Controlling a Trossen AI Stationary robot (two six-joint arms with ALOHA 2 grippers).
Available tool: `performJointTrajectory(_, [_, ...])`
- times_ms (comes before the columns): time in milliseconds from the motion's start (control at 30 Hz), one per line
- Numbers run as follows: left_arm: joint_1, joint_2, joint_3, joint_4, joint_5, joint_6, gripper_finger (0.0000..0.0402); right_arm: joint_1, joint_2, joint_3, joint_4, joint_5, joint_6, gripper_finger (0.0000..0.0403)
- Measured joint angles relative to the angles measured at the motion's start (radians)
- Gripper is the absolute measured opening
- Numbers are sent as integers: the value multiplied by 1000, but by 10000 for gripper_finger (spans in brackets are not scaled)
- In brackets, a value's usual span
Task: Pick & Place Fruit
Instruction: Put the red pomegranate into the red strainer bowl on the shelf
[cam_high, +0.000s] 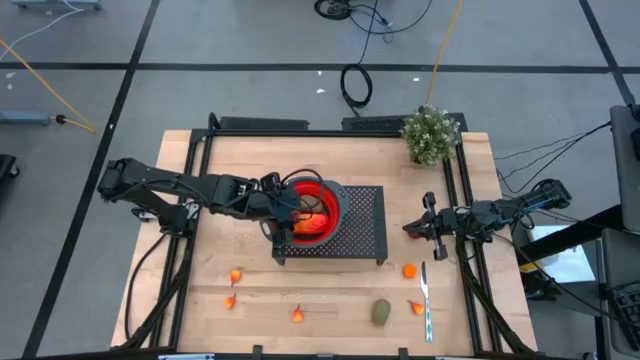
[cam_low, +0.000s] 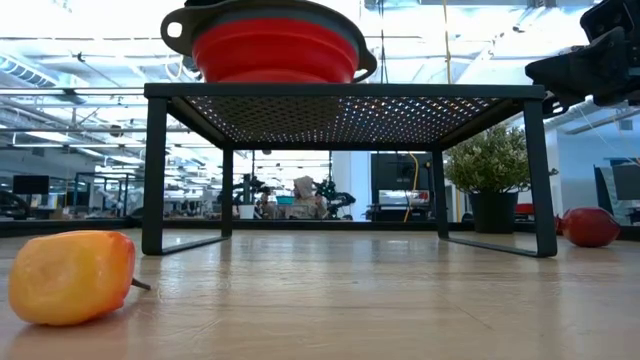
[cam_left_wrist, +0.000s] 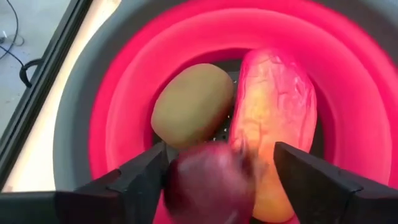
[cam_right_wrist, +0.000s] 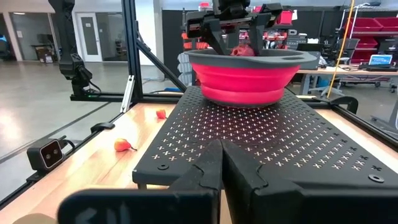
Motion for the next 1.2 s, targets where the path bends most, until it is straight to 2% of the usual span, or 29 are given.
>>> performJointTrajectory(233, [0,-29,-1,34,-26,83,342,0,0,0,11,0,26,0])
performJointTrajectory(400, [4,-91,-1,148,-85,78,346,0,0,0,47,-1,42,0])
performJointTrajectory(533, [6,-160,0,223,-121,26,347,0,0,0,146,20,42,0])
performJointTrajectory(733, [8,-260,0,213,-147,41,347,0,-1,0,311,29,-12,0])
performJointTrajectory(933, [11,-328,0,215,-153,23,347,0,-1,0,359,27,-75,0])
performJointTrajectory(1200, [11,-383,0,179,-158,33,347,0,-1,0,412,27,-72,0])
